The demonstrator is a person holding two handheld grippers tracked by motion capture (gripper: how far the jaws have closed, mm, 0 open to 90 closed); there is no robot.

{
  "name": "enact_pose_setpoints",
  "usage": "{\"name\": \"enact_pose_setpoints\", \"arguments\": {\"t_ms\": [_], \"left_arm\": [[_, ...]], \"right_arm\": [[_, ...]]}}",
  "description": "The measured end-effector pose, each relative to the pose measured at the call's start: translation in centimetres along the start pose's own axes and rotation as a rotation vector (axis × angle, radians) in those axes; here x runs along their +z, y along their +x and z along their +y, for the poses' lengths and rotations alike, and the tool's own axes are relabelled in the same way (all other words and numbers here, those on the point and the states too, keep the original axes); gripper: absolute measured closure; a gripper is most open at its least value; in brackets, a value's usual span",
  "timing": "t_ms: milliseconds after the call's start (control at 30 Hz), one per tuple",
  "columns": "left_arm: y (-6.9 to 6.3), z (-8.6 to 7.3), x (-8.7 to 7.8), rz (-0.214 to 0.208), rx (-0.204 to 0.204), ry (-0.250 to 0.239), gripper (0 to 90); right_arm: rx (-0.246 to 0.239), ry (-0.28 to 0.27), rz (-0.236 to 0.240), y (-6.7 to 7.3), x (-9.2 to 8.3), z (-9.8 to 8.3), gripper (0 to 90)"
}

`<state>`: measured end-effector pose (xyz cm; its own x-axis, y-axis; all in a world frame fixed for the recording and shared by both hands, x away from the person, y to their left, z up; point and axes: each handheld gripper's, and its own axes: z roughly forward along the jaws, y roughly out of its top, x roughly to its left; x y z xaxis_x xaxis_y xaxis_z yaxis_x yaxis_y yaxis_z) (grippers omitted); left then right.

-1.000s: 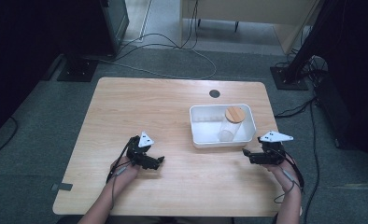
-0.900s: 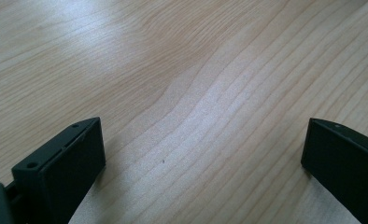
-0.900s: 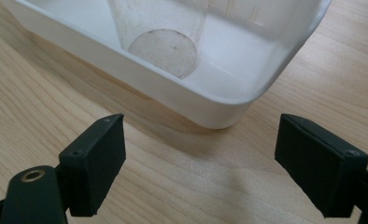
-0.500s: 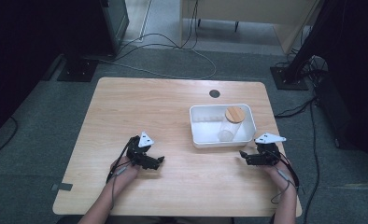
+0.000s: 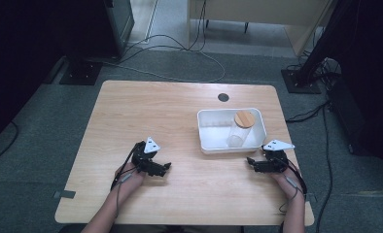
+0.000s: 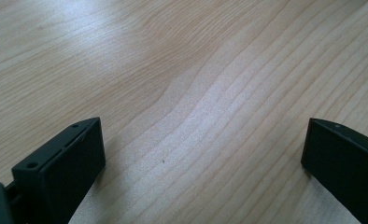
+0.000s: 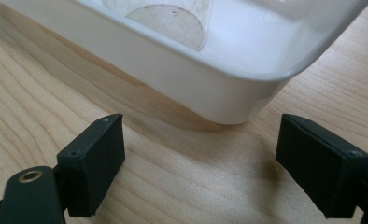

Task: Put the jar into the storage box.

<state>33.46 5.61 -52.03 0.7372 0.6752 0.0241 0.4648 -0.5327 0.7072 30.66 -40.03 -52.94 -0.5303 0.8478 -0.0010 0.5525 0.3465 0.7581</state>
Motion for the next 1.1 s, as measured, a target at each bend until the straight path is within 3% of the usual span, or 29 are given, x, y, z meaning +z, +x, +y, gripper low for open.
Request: {"name": "enact_pose_setpoints", "arguments": {"t_ms": [133, 467, 1100], "left_arm": [[-0.01, 0.0, 0.0, 0.0, -0.001, -0.001, 0.0], [-0.01, 0.0, 0.0, 0.0, -0.001, -0.001, 0.0], [-0.01, 0.0, 0.0, 0.0, 0.0, 0.0, 0.0]], "right_arm": [[0.026, 0.01, 0.009, -0.26, 0.03, -0.04, 13.5], [0.023, 0.016, 0.012, -0.96, -0.6, -0.63, 11.9], [0.021, 0.018, 0.01, -1.0, -0.61, -0.66, 10.3]]}}
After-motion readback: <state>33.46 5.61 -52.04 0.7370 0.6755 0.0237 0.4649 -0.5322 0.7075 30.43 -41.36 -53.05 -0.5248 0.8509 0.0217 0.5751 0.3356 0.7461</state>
